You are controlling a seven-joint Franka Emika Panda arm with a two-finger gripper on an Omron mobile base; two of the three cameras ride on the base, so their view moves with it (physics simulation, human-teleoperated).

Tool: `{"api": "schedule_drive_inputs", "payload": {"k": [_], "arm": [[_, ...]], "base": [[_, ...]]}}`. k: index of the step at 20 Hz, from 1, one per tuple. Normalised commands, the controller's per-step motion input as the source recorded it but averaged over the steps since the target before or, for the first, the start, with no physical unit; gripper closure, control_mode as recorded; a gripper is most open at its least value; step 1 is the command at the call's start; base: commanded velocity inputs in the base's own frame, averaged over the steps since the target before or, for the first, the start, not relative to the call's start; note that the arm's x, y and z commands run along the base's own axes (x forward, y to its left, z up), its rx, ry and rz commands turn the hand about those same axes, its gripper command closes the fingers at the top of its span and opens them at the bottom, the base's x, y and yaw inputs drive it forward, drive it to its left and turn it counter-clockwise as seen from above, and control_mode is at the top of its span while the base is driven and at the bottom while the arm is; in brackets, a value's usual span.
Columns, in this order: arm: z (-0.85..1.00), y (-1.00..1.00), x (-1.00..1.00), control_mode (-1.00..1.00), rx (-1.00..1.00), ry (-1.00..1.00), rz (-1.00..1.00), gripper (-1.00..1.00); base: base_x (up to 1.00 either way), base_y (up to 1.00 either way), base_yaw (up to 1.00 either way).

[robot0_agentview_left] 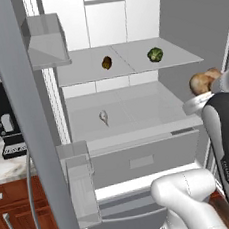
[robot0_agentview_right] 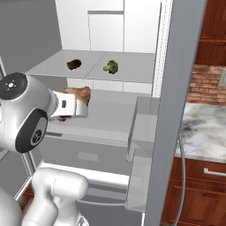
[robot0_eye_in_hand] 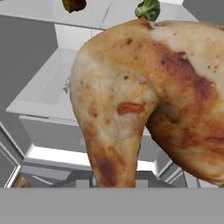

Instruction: Gather the broccoli and sweet potato from the fridge and place them on a tray on the dining counter. Then gather the chicken drumstick and fish from the fridge and place them on the other tray.

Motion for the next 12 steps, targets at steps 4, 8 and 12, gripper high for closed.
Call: {"api": "schedule_drive_inputs", "payload": {"k": [4, 8, 12], "arm": [[0.0, 0.0, -0.01, -1.0, 0.01, -0.01, 0.0, 1.0], [-0.06, 0.0, -0.01, -1.0, 0.0, -0.08, 0.0, 1.0], [-0.11, 0.09, -0.03, -1.0, 0.0, -0.29, 0.0, 1.0]], "base": [[0.0, 0.0, 0.0], [0.0, 0.0, 0.0], [0.0, 0.0, 0.0]]}}
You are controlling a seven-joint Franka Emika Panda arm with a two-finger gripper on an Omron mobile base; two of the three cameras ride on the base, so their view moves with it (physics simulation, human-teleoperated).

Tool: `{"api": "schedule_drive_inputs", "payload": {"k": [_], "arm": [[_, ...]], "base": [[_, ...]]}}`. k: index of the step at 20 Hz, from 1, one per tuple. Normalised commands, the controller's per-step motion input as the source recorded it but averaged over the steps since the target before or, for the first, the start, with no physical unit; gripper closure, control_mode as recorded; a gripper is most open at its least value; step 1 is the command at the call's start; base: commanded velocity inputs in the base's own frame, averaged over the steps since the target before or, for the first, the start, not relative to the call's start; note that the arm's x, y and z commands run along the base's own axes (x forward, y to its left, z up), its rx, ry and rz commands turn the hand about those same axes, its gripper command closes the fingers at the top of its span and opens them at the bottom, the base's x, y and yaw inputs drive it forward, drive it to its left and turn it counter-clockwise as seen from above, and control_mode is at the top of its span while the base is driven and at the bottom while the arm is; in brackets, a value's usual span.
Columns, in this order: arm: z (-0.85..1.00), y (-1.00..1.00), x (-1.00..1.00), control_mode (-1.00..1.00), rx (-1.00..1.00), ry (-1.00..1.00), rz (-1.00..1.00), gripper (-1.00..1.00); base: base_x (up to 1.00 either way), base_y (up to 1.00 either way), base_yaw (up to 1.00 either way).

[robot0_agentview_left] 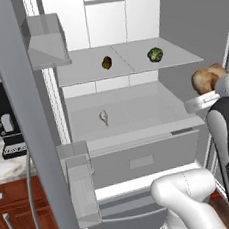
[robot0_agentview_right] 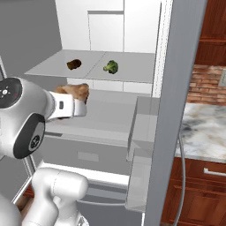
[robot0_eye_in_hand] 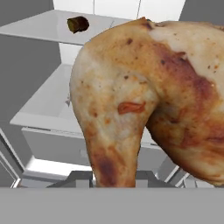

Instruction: Gather the broccoli and sweet potato from the fridge and place them on a tray on the dining counter. Then gather the chicken drumstick and fish from the fridge and place them on the other tray.

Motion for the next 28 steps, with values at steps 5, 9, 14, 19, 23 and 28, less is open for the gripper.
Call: {"api": "schedule_drive_inputs", "payload": {"k": [5, 9, 14, 19, 23, 28], "arm": [[-0.08, 0.2, -0.2, -1.0, 0.0, -0.29, 0.0, 1.0], [0.01, 0.09, -0.24, -1.0, 0.01, -0.08, -0.04, 1.0], [0.02, 0.0, -0.14, -1.0, 0.02, 0.02, -0.03, 1.0], [-0.05, 0.0, -0.02, -1.0, 0.0, 0.0, -0.03, 1.0], [-0.01, 0.0, 0.0, -1.0, 0.0, 0.0, 0.0, 1.0], [0.0, 0.0, 0.0, -1.0, 0.0, 0.0, 0.0, 1.0]], "base": [[0.0, 0.0, 0.0], [0.0, 0.0, 0.0], [0.0, 0.0, 0.0], [0.0, 0.0, 0.0], [0.0, 0.0, 0.0], [0.0, 0.0, 0.0]]}}
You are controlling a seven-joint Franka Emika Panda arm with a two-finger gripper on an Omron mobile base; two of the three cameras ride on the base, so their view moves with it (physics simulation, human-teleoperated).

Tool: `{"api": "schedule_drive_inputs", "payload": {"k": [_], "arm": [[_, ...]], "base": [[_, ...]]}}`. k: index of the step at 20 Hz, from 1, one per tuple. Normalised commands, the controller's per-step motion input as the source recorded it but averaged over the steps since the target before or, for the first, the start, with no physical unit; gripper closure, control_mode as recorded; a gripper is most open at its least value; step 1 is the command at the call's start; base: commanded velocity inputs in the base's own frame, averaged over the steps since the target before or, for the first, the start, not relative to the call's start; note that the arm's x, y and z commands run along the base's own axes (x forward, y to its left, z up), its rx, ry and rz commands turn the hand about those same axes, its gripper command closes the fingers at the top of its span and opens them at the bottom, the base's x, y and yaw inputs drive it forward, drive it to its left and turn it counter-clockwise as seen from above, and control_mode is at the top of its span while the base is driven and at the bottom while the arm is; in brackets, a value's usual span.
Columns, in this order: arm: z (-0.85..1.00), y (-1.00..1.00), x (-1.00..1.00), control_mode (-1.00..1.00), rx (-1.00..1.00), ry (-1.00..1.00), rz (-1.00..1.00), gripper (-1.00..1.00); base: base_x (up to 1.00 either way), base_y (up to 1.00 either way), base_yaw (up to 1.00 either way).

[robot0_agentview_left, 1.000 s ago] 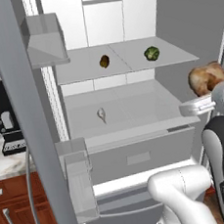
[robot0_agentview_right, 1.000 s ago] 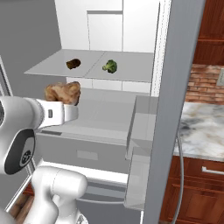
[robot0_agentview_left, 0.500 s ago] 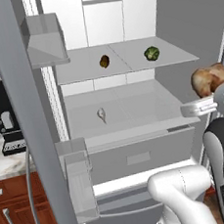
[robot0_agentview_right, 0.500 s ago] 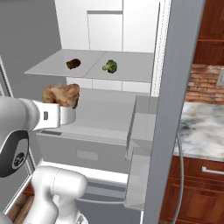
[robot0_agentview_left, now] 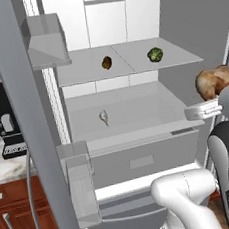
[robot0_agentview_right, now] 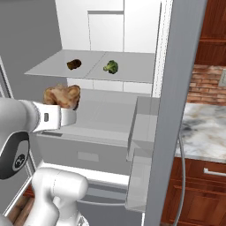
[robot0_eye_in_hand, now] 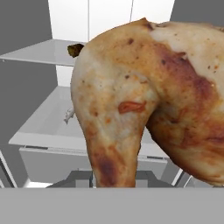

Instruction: Gather the broccoli and sweet potato from the fridge and place them on a tray on the dining counter. Then gather the chicken drumstick and fish from the fridge and place them on the other tray.

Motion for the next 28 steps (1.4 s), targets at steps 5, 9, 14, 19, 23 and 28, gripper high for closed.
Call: {"api": "schedule_drive_inputs", "payload": {"k": [5, 9, 14, 19, 23, 28], "arm": [[0.0, 0.0, -0.02, 1.0, 0.0, 0.0, 0.0, 1.0], [0.0, 0.0, 0.0, 1.0, 0.0, 0.0, 0.0, 1.0], [0.0, 0.0, 0.0, 1.0, 0.0, 0.0, 0.0, 1.0], [0.0, 0.0, 0.0, 1.0, 0.0, 0.0, 0.0, 1.0], [0.0, 0.0, 0.0, 1.0, 0.0, 0.0, 0.0, 1.0], [0.0, 0.0, 0.0, 1.0, 0.0, 0.0, 0.0, 1.0]], "base": [[-0.14, 0.01, 0.0], [-0.81, 0.17, -0.04], [-0.98, 0.34, -0.14], [-0.87, 0.4, -0.17], [-0.74, 0.59, -0.4], [-0.57, 0.54, -0.64]]}}
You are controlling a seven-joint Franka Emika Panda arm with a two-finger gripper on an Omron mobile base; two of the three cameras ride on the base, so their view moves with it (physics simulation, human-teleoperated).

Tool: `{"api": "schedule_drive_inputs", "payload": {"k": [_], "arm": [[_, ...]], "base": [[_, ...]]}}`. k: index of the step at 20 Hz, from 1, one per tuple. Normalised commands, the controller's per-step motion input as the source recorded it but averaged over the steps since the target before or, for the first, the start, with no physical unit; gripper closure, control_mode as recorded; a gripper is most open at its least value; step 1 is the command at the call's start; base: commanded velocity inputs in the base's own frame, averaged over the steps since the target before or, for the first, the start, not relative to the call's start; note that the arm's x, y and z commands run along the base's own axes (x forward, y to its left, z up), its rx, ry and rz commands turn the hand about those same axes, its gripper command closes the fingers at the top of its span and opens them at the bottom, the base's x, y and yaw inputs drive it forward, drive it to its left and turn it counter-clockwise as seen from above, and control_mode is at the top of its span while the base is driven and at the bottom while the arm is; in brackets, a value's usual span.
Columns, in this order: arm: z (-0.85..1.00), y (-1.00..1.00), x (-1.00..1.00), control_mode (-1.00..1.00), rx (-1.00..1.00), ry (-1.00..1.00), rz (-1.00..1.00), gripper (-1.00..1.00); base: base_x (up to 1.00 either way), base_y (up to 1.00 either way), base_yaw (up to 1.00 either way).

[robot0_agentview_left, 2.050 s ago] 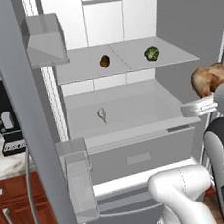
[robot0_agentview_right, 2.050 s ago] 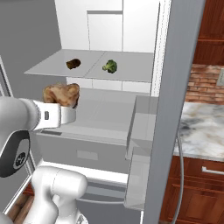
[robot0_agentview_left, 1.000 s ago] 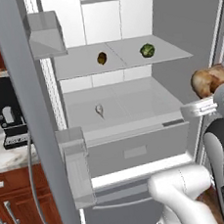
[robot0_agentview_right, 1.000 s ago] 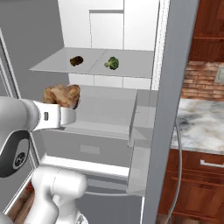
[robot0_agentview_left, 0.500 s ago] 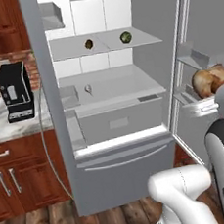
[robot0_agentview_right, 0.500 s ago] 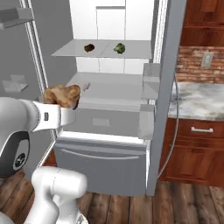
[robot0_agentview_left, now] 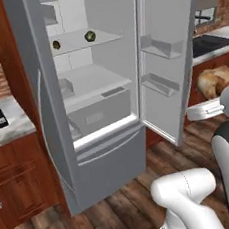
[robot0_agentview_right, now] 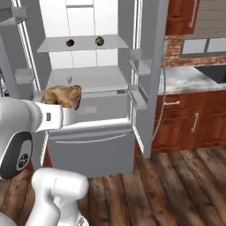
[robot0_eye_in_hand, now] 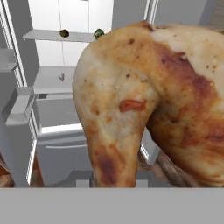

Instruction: Gather the broccoli and sweet potato from the fridge and place them on a tray on the dining counter. Then gather the chicken drumstick and fish from the fridge and place them on the other tray.

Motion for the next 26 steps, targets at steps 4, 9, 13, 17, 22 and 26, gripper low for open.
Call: {"api": "schedule_drive_inputs", "payload": {"k": [4, 9, 13, 17, 22, 26], "arm": [[0.0, 0.0, 0.0, 1.0, 0.0, 0.0, 0.0, 1.0], [0.0, 0.0, 0.0, 1.0, 0.0, 0.0, 0.0, 1.0], [0.0, 0.0, 0.0, 1.0, 0.0, 0.0, 0.0, 1.0], [0.0, 0.0, 0.0, 1.0, 0.0, 0.0, 0.0, 1.0], [0.0, 0.0, 0.0, 1.0, 0.0, 0.0, 0.0, 1.0], [0.0, 0.0, 0.0, 1.0, 0.0, 0.0, 0.0, 1.0]], "base": [[-0.58, 0.4, -0.72], [-0.57, 0.36, -0.75], [-0.58, 0.32, -0.76], [-0.77, 0.32, -0.73], [-0.98, 0.35, -0.63], [-1.0, 0.08, -0.45]]}}
